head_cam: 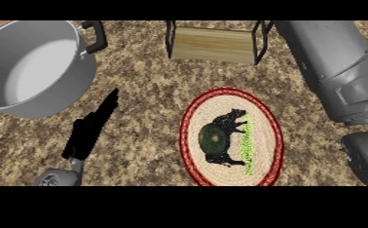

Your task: Pick the can from the placemat and place it in the tiered shelf

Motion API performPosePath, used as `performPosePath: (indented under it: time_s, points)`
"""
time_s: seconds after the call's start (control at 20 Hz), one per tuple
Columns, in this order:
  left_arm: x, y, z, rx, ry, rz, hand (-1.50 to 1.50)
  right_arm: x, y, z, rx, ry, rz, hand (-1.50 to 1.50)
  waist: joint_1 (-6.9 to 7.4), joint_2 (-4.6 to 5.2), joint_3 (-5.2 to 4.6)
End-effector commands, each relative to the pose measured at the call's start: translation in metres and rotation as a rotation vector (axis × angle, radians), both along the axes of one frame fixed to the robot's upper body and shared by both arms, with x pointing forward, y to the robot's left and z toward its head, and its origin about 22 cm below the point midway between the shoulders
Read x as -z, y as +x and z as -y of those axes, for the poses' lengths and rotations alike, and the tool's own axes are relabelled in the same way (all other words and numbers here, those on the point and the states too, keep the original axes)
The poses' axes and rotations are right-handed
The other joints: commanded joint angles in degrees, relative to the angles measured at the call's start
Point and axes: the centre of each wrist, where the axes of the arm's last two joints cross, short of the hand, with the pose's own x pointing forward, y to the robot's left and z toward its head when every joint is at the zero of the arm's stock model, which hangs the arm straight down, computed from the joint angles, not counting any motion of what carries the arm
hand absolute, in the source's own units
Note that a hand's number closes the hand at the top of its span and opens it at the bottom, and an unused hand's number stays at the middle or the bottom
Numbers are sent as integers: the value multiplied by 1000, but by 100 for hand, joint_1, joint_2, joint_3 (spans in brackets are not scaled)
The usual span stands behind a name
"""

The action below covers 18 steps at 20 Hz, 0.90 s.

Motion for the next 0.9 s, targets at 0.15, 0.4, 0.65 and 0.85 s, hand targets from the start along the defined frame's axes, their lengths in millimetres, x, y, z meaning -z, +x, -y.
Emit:
performPosePath:
  time_s: [0.15, 0.4, 0.65, 0.85]
  points:
    - [8, -6, -1, -27, -8, -29, 0, -1, 1, 36, 285, 71, 229, -150, -194, -93, -9]
    - [6, -9, -34, -82, 6, -49, 0, 3, -2, 88, 500, 97, 253, -150, -426, -188, -9]
    - [11, -15, -17, -110, 16, -54, 0, 18, -15, 137, 530, 80, 174, -150, -623, -272, -11]
    - [21, -30, -28, -128, -11, -71, 0, 31, -40, 174, 451, 43, 188, -150, -802, -338, -14]
